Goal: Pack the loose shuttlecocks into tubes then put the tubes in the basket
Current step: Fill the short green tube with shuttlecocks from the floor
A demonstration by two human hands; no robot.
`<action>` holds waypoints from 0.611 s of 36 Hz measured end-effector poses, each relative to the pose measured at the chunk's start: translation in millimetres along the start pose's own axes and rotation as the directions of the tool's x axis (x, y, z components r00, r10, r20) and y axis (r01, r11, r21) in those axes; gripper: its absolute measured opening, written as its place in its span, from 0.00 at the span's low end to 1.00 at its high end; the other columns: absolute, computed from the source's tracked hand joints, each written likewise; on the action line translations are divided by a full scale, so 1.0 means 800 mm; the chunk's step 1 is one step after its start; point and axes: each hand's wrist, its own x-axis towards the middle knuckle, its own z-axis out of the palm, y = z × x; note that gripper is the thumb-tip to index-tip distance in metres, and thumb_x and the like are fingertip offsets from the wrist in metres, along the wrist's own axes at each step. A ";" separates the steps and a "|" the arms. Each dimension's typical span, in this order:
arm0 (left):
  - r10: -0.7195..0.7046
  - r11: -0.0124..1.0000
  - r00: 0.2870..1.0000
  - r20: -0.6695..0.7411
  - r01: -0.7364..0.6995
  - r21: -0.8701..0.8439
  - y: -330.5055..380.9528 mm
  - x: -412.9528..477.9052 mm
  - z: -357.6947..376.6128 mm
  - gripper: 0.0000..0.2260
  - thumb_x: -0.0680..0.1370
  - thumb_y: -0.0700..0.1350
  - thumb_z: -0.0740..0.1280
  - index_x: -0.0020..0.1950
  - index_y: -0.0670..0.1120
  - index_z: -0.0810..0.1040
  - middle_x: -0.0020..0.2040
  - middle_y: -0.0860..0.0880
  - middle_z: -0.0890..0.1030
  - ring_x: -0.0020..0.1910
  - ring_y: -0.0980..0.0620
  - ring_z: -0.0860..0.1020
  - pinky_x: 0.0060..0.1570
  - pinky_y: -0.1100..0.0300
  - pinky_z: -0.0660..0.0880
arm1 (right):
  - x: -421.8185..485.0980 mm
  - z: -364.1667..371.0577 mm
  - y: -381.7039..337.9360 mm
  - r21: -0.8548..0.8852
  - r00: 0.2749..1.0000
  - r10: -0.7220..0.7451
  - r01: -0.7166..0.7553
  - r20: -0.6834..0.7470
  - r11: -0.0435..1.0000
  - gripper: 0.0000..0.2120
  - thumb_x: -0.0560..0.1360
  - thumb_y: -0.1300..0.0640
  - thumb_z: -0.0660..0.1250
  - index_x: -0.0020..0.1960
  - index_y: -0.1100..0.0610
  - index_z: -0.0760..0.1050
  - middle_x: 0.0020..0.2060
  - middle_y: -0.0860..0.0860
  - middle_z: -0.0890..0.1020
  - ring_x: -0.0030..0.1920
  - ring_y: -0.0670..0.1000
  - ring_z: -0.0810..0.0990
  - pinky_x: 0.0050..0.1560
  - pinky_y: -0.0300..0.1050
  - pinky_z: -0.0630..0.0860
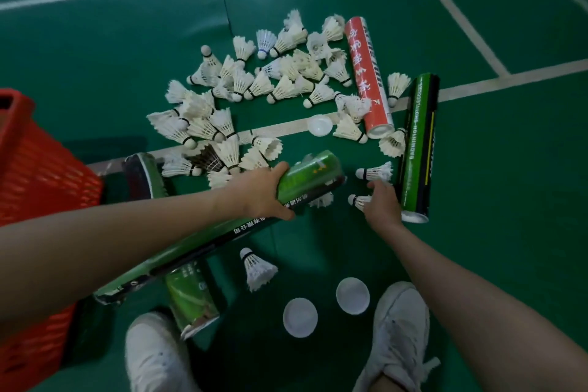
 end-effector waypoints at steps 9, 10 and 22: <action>-0.185 0.978 0.979 -0.091 0.174 -0.110 -0.045 0.005 0.021 0.37 0.65 0.65 0.72 0.67 0.51 0.60 0.47 0.48 0.72 0.43 0.46 0.74 0.40 0.55 0.73 | 0.017 -0.011 -0.084 -0.217 0.924 -0.381 0.376 0.020 0.901 0.27 0.73 0.74 0.56 0.70 0.58 0.63 0.65 0.59 0.66 0.55 0.61 0.74 0.55 0.54 0.73; -0.196 0.975 0.976 -0.097 0.183 -0.127 -0.049 0.008 0.020 0.37 0.65 0.65 0.72 0.66 0.52 0.61 0.48 0.48 0.74 0.44 0.45 0.74 0.41 0.55 0.73 | 0.019 -0.013 -0.090 -0.233 0.912 -0.410 0.405 0.029 0.884 0.28 0.73 0.74 0.57 0.70 0.58 0.62 0.66 0.59 0.66 0.56 0.61 0.74 0.56 0.55 0.73; -0.243 0.949 0.960 -0.136 0.206 -0.239 -0.095 0.004 0.027 0.39 0.65 0.64 0.73 0.71 0.55 0.59 0.54 0.48 0.75 0.48 0.45 0.76 0.46 0.54 0.75 | 0.007 0.014 -0.142 0.309 0.846 -0.425 0.518 -0.323 0.798 0.27 0.78 0.68 0.58 0.74 0.53 0.56 0.63 0.54 0.71 0.57 0.48 0.73 0.55 0.34 0.72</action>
